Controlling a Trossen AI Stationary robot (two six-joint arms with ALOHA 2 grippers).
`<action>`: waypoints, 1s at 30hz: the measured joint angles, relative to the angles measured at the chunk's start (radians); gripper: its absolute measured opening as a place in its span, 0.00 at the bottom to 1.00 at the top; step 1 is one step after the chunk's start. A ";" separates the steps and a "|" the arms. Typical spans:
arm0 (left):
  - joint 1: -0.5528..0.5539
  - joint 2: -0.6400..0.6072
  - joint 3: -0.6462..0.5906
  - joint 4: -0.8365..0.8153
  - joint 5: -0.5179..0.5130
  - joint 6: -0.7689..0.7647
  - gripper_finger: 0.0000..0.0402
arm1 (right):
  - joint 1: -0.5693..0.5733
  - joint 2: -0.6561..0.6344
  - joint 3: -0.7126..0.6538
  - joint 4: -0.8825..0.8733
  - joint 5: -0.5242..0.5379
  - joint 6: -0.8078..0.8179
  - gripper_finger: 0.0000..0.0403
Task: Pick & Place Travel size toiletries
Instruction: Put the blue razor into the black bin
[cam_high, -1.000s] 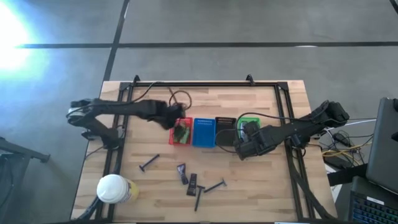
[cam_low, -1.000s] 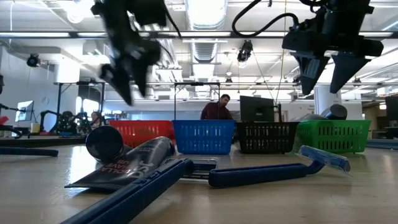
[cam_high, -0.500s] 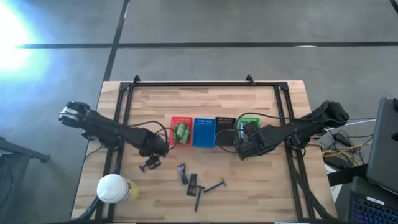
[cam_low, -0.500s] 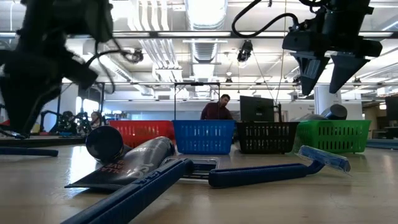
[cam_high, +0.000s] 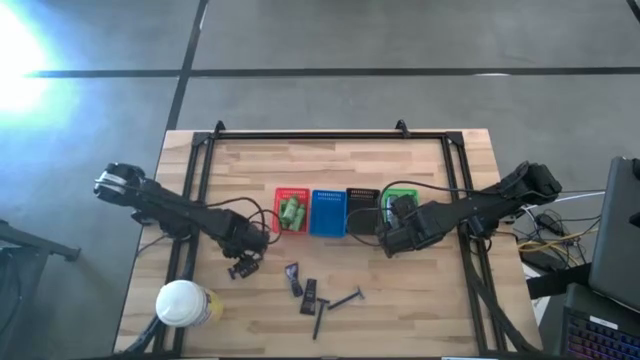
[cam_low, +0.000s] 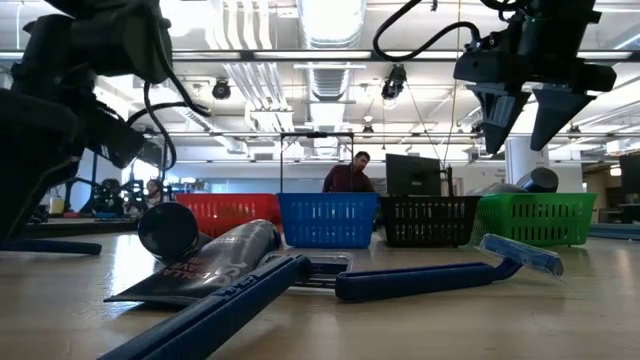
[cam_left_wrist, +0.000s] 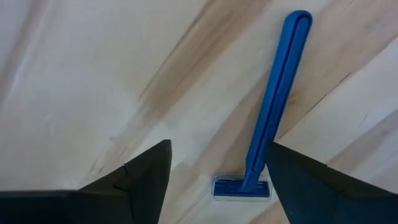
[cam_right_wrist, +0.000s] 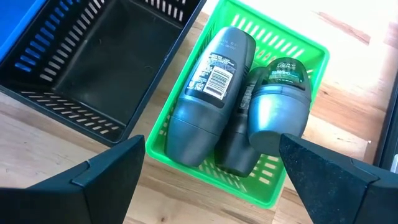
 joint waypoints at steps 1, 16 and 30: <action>0.000 -0.003 0.004 -0.002 -0.014 0.002 0.65 | 0.000 0.000 0.000 0.000 0.000 0.000 0.91; -0.055 -0.066 0.018 0.063 -0.012 0.050 0.65 | 0.000 0.000 0.000 0.005 -0.003 0.003 0.91; -0.186 0.105 0.020 0.149 -0.115 0.028 0.50 | 0.000 0.000 0.000 0.005 -0.003 0.029 0.91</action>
